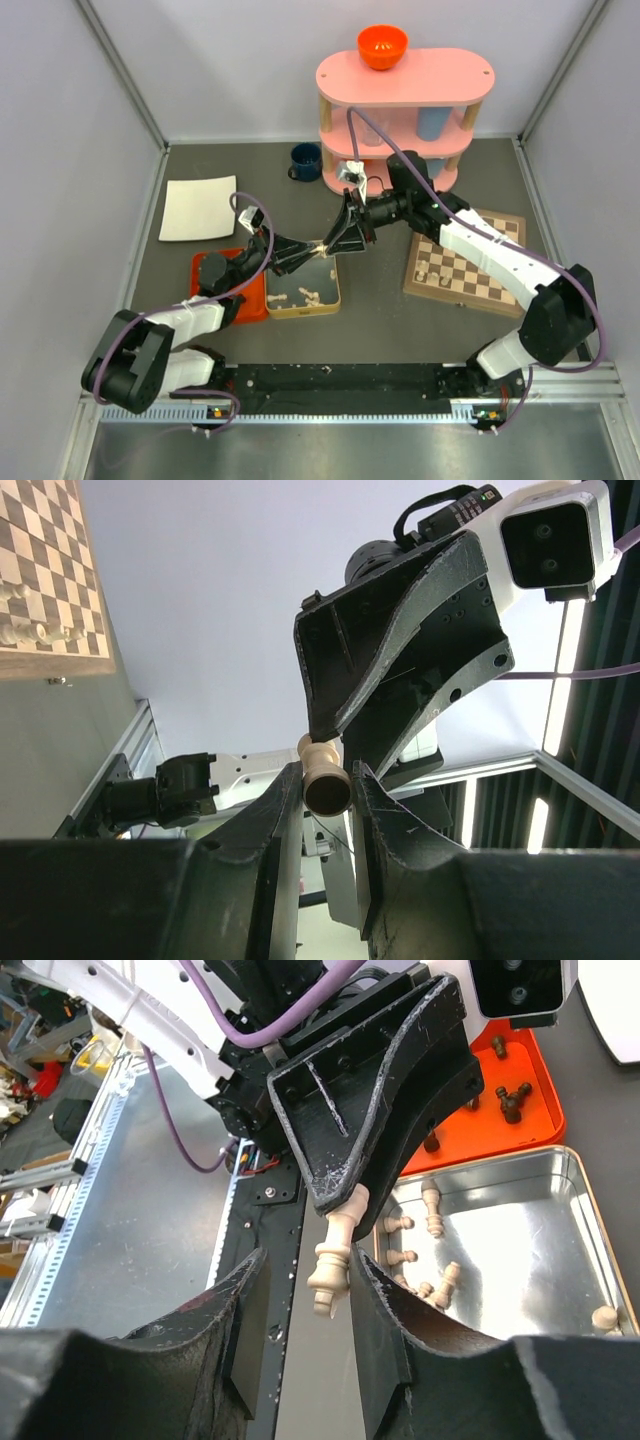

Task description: Set up the chess pieces on the board

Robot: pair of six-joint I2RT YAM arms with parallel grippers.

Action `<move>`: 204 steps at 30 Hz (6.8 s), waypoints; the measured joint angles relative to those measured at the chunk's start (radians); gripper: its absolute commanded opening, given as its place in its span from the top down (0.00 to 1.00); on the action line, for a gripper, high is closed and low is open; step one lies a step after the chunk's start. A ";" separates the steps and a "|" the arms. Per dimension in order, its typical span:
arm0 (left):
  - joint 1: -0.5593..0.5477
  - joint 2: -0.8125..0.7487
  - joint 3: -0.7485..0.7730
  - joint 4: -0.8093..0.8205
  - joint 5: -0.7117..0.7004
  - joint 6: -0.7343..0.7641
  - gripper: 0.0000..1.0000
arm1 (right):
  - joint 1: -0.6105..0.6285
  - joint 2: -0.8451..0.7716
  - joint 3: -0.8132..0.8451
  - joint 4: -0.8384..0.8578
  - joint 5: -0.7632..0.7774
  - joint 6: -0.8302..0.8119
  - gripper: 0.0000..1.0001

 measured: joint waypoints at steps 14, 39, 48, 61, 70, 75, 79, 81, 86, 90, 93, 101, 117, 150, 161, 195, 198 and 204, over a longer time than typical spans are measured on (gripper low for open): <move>0.000 0.021 0.000 -0.001 -0.020 -0.020 1.00 | 0.000 0.001 -0.023 0.021 0.064 0.013 0.57; 0.000 0.026 -0.013 0.000 -0.061 -0.031 0.71 | 0.000 0.002 -0.036 0.012 0.127 0.004 0.98; 0.038 0.016 -0.023 -0.005 0.000 0.059 0.02 | -0.064 -0.004 -0.006 -0.139 0.160 -0.145 0.98; 0.108 -0.391 0.509 -1.339 -0.270 1.284 0.01 | -0.316 -0.255 0.042 -0.734 0.495 -0.586 0.96; 0.108 -0.342 0.492 -1.657 -0.496 1.642 0.01 | -0.642 -0.394 -0.072 -0.959 0.768 -0.717 0.94; 0.108 -0.346 0.492 -1.695 -0.512 1.690 0.01 | -0.719 -0.354 -0.172 -1.001 0.855 -0.745 0.94; 0.108 -0.362 0.489 -1.701 -0.520 1.706 0.01 | -0.722 -0.265 -0.189 -1.001 0.895 -0.745 0.93; 0.108 -0.373 0.489 -1.701 -0.523 1.709 0.01 | -0.722 -0.225 -0.189 -0.996 0.906 -0.742 0.93; 0.108 -0.389 0.486 -1.700 -0.530 1.713 0.01 | -0.722 -0.108 -0.188 -0.980 0.926 -0.729 0.92; 0.108 -0.395 0.482 -1.701 -0.534 1.715 0.01 | -0.722 -0.056 -0.188 -0.964 0.938 -0.720 0.91; 0.108 -0.399 0.481 -1.701 -0.534 1.718 0.01 | -0.723 -0.028 -0.188 -0.953 0.946 -0.714 0.91; 0.108 -0.399 0.481 -1.701 -0.534 1.720 0.01 | -0.723 0.024 -0.188 -0.924 0.960 -0.704 0.90; 0.108 -0.398 0.479 -1.701 -0.534 1.722 0.01 | -0.723 0.063 -0.171 -0.918 0.975 -0.700 0.86; 0.108 -0.398 0.479 -1.701 -0.534 1.722 0.01 | -0.723 0.074 -0.158 -0.904 0.937 -0.686 0.69; 0.108 -0.398 0.479 -1.701 -0.534 1.722 0.01 | -0.723 0.074 -0.139 -0.908 0.913 -0.684 0.58; -0.261 -0.033 0.613 -1.818 -0.495 1.390 0.39 | -0.723 -0.183 -0.215 -0.712 0.045 -0.697 0.42; -0.319 0.082 0.663 -1.876 -0.597 1.331 0.41 | -0.723 -0.185 -0.227 -0.700 0.030 -0.706 0.42; -0.406 0.231 0.747 -1.937 -0.732 1.265 0.46 | -0.723 -0.185 -0.242 -0.688 0.018 -0.713 0.42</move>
